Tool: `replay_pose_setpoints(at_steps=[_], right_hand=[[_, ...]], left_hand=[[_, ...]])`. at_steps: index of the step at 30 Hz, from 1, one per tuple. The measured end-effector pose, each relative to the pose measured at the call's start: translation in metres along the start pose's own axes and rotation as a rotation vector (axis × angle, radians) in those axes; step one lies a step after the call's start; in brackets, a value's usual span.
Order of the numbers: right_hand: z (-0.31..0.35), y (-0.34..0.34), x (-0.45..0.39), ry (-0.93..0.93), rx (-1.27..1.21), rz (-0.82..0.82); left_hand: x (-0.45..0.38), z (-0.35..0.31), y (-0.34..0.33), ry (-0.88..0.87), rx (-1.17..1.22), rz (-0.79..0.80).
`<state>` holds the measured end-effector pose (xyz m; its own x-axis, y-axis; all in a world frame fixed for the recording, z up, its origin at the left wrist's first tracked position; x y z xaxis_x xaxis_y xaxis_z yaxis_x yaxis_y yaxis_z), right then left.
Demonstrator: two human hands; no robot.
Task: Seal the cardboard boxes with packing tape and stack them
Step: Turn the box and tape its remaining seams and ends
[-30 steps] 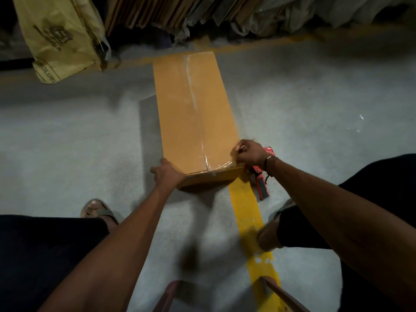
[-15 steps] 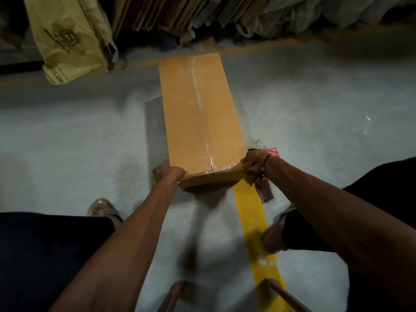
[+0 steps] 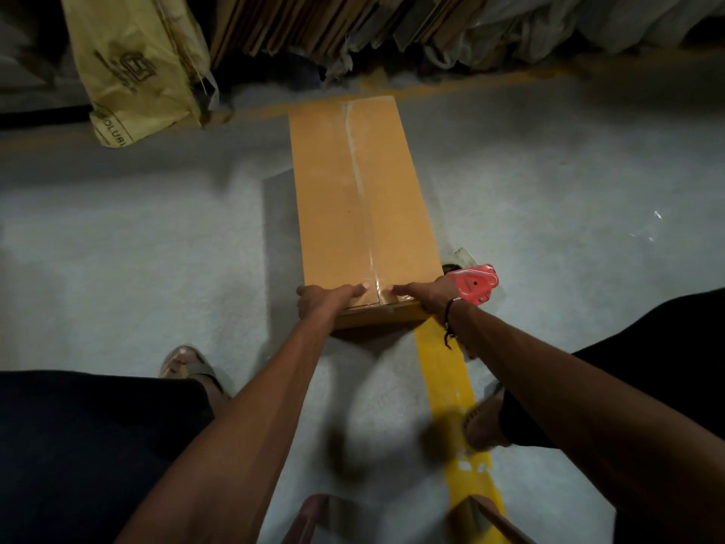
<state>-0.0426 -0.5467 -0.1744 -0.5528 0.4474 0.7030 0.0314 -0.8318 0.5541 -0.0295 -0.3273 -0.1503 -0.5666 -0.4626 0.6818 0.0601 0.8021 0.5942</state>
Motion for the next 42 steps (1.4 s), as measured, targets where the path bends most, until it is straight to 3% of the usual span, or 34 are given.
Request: replay_pose_setpoints(at_steps=[3,10,17,23,27,30,34,38,42], right_hand=[[-0.008,-0.015,-0.017,0.04,0.085,-0.083],[0.001,-0.003,-0.017,0.087,0.274,-0.017],[0.003,0.013,-0.004,0.057,0.061,0.08],[-0.011,0.019,-0.012,0.01,-0.316,0.217],[-0.023,0.032,-0.02,0.021,-0.362,0.255],[-0.022,0.04,-0.024,0.006,-0.159,0.311],[-0.011,0.037,-0.037,0.005,-0.078,0.299],[0.016,0.033,-0.031,0.152,-0.121,0.225],[0.031,0.027,-0.044,0.145,-0.215,0.217]], left_hand=[[0.01,-0.001,-0.011,-0.057,-0.146,-0.058],[0.014,0.005,-0.01,-0.079,-0.086,-0.152],[-0.009,0.03,0.006,-0.157,0.066,-0.099],[-0.012,0.04,0.025,-0.054,0.453,0.074],[-0.013,0.048,0.036,-0.002,0.523,0.2],[-0.02,0.049,0.05,0.043,0.407,0.222],[-0.023,0.033,0.046,-0.122,0.014,0.196],[-0.03,0.004,0.026,-0.206,0.07,0.189],[-0.057,-0.001,0.019,-0.215,0.155,0.207]])
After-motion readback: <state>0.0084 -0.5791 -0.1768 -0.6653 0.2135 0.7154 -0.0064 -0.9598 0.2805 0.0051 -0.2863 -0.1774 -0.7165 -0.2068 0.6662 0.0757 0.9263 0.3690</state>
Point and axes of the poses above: each hand's wrist, its own x-axis away from the middle knuckle, its own y-axis out of the back of the hand, z = x × y, the point moved 1 cm from there along -x, towards the middle knuckle, and after that the axes turned 4 degrees about -z, right-handed, at the moved point
